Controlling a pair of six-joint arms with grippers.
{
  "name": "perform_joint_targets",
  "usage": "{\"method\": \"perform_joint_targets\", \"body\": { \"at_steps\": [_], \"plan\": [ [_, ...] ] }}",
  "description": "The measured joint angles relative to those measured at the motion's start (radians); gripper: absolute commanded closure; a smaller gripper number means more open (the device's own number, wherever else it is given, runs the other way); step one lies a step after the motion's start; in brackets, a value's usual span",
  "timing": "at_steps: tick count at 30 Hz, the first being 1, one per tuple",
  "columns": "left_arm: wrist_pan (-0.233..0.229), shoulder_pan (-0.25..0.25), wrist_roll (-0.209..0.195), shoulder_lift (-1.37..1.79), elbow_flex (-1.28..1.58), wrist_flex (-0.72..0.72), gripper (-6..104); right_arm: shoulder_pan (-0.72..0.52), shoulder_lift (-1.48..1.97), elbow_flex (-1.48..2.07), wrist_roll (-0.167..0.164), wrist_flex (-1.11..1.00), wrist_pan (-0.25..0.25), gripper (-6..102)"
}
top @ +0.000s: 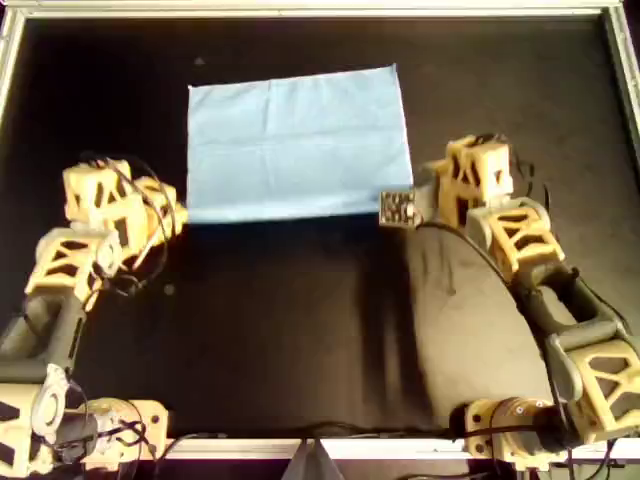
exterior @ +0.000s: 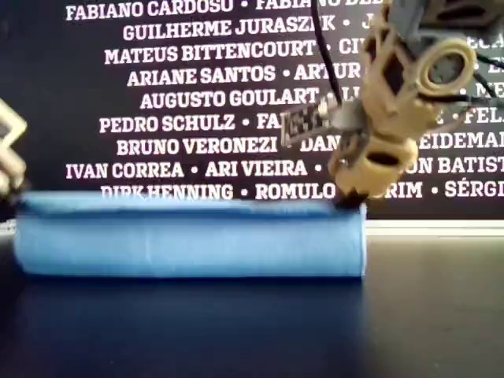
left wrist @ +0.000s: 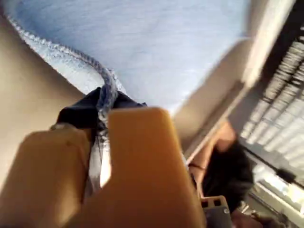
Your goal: Fold a cloth
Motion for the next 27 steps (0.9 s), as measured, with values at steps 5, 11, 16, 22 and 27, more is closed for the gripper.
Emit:
{"method": "perform_joint_targets", "body": {
  "at_steps": [5,11,16,22,27],
  "plan": [
    [0.000,0.000,0.000,-0.072,-0.086,0.000,99,-0.002,-0.023,-0.080,-0.006,0.000,0.006,95],
    [-0.003,0.000,0.000,-0.288,-0.244,0.000,99,-0.008,-0.206,-0.252,-0.006,0.000,0.012,95],
    [-0.003,0.000,0.000,-0.428,-0.397,0.000,99,-0.009,-0.388,-0.454,-0.006,0.000,0.012,95],
    [-0.003,0.000,0.000,-0.552,-0.574,-0.003,99,-0.011,-0.572,-0.704,-0.008,0.000,0.012,95],
    [-0.003,0.000,0.000,-0.650,-0.712,-0.003,99,-0.015,-0.715,-0.905,-0.008,0.000,0.012,95]
  ]
}}
